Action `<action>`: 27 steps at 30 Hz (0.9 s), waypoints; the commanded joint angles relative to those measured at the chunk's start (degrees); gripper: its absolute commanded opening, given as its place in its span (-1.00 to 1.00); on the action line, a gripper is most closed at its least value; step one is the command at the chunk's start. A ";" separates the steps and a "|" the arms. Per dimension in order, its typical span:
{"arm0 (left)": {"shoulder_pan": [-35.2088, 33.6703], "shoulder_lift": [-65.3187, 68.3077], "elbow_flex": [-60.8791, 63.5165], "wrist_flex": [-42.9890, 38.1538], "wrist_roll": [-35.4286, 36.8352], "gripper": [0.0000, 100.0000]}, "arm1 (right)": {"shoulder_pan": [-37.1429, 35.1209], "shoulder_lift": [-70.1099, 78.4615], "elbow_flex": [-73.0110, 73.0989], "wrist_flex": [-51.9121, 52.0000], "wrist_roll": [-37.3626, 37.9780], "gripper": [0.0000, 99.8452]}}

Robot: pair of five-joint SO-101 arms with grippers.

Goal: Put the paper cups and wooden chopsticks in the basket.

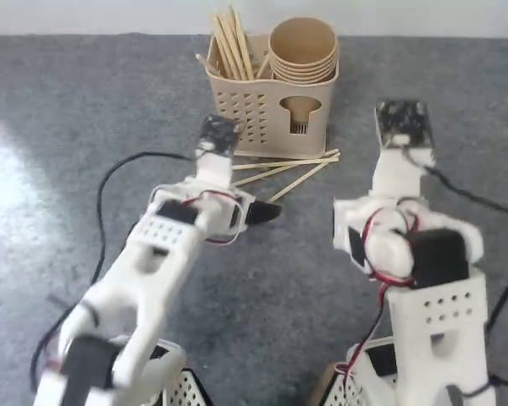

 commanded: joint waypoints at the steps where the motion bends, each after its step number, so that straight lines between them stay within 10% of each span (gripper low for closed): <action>1: 0.44 11.08 -11.03 2.11 -3.34 -0.19 | 5.41 -8.40 14.15 -11.47 -0.62 -0.62; 9: 1.05 26.29 -26.95 10.20 -10.29 -0.58 | 6.11 -11.65 43.34 -36.97 -0.79 -0.62; 27: 4.84 43.34 -45.93 28.66 -19.43 -0.60 | 4.70 -11.74 45.19 -37.14 -0.70 -0.62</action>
